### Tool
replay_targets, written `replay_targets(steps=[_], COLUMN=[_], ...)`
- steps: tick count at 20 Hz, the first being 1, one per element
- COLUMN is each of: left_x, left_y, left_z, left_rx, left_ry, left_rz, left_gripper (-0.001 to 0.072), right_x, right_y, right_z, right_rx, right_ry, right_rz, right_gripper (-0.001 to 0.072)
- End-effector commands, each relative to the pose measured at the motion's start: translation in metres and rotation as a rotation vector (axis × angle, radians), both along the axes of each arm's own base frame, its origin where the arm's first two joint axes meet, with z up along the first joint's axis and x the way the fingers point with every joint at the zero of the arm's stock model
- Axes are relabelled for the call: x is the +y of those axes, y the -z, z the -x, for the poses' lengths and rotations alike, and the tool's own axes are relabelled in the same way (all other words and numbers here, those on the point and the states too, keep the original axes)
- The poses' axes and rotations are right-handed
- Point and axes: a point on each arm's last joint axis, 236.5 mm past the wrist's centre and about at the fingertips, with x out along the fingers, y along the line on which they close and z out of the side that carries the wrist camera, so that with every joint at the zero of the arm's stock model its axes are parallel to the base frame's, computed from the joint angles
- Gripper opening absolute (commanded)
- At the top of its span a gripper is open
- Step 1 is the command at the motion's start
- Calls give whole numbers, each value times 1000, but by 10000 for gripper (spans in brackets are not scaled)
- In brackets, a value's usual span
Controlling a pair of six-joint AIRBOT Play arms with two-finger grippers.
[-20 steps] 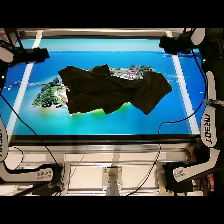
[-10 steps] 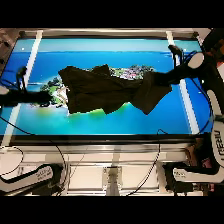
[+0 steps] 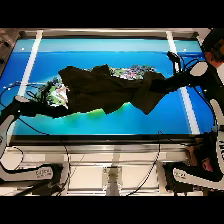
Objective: Fold the clothes and pants, and hang the long-sleeved shirts on hangers.
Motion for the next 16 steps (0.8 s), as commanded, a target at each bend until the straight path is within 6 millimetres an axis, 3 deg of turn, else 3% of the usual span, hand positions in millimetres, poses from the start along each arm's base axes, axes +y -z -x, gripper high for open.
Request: replay_targets(steps=[1,8,9,10,11,14,16], left_x=[-10,-17,-18,-20,-24,-35,-33], left_y=[8,-8,-9,-10,-12,-24,-33], left_z=[-21,-52,-56,-57,-59,-63,-66], left_rx=[-25,-99,-114,-120,-124,-161,-196], left_ry=[-76,-195,-200,-201,-198,-178,-167], left_rz=[38,130,132,132,140,173,162], left_gripper=[517,492,426,308,74,50,49], right_x=[9,12,12,12,12,12,19], right_y=[-5,-7,-7,-7,-7,-2,13], right_z=[1,0,0,0,0,2,8], right_rx=[-1,-2,-2,-3,-5,-31,-43], right_ry=[0,1,0,-1,-3,-80,-208], right_rz=[-43,-64,-63,-62,-60,-20,59], right_gripper=[372,372,372,372,372,372,372])
